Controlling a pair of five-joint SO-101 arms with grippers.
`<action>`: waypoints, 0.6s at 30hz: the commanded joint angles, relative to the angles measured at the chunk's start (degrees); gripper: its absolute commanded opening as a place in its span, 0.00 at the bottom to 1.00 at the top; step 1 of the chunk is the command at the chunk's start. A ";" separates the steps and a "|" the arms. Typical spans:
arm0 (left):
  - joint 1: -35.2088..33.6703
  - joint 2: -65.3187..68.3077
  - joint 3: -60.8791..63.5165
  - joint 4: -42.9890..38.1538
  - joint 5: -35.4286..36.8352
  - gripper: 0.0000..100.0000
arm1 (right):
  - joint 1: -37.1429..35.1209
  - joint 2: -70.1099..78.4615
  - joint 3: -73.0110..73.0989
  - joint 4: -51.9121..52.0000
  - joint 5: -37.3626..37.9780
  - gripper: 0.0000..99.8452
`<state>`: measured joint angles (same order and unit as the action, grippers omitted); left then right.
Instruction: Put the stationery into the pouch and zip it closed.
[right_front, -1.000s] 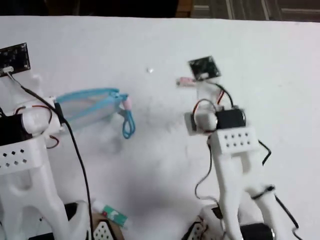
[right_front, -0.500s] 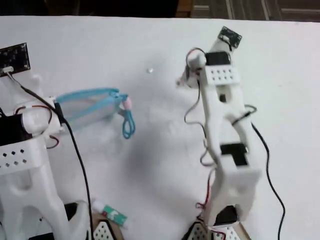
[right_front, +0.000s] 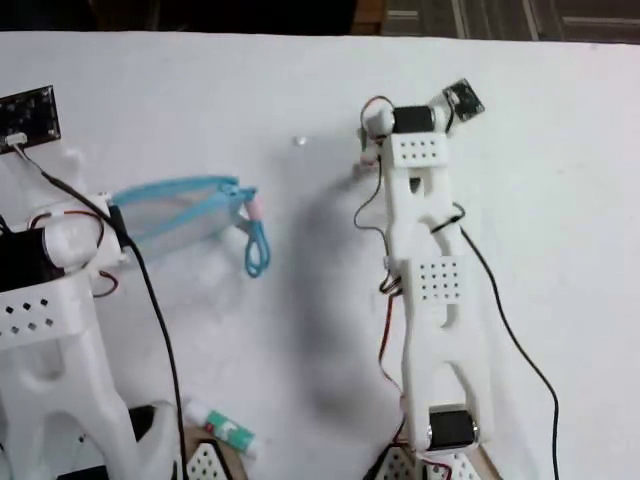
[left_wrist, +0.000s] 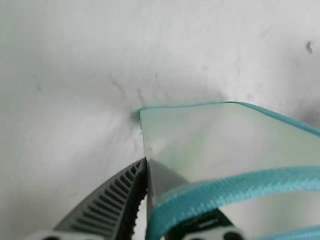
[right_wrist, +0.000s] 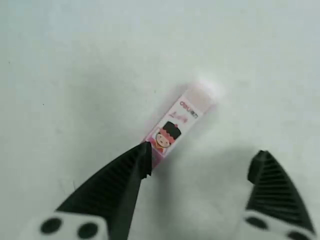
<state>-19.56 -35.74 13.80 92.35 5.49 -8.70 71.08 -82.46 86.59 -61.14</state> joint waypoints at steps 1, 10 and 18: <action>0.31 -0.04 -0.62 -1.05 0.00 0.02 | 1.01 1.54 -4.31 -2.51 -0.97 0.24; 0.48 -0.04 -0.35 -2.37 0.09 0.02 | 2.42 1.71 0.26 -0.31 3.96 0.14; 0.48 -0.04 -0.35 -2.29 0.09 0.02 | 2.51 -0.04 0.44 2.33 9.58 0.03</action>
<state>-19.56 -35.74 13.89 91.38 5.49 -6.86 73.45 -82.20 87.30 -52.70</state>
